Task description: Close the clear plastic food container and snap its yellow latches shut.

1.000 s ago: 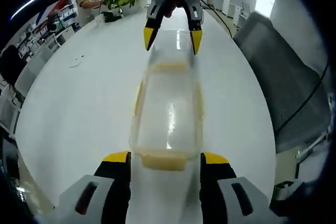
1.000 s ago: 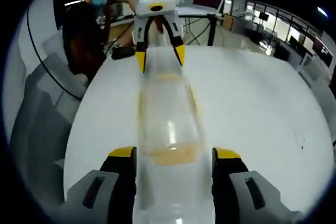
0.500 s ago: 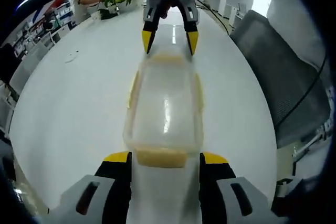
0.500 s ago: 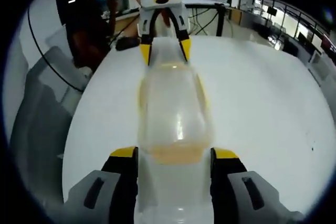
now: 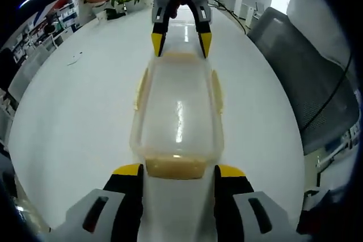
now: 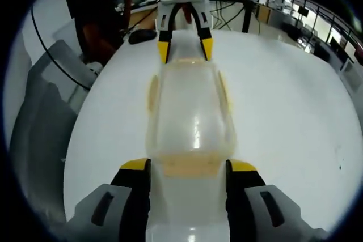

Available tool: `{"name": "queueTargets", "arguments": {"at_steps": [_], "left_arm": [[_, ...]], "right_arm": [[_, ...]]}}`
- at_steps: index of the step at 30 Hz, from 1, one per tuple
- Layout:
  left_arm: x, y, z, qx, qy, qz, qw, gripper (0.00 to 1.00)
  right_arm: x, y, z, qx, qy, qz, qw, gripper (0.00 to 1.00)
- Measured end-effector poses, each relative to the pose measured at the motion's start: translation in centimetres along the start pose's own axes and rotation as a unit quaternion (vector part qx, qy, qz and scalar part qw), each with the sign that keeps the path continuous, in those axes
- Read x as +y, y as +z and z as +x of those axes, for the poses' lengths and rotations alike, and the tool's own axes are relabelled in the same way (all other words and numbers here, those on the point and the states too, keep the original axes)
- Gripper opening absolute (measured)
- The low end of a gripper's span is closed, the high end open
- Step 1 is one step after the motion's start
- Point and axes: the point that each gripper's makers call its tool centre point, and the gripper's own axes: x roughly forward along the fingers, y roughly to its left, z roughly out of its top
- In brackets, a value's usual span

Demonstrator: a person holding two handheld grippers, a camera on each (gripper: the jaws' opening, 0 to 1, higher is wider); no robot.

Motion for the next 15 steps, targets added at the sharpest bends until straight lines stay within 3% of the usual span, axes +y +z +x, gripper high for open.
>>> {"name": "queueTargets", "arguments": {"at_steps": [15], "left_arm": [[-0.43, 0.88, 0.06, -0.013, -0.001, 0.006, 0.9999, 0.4]], "right_arm": [[-0.37, -0.37, 0.33, 0.016, -0.013, -0.022, 0.9995, 0.41]]}}
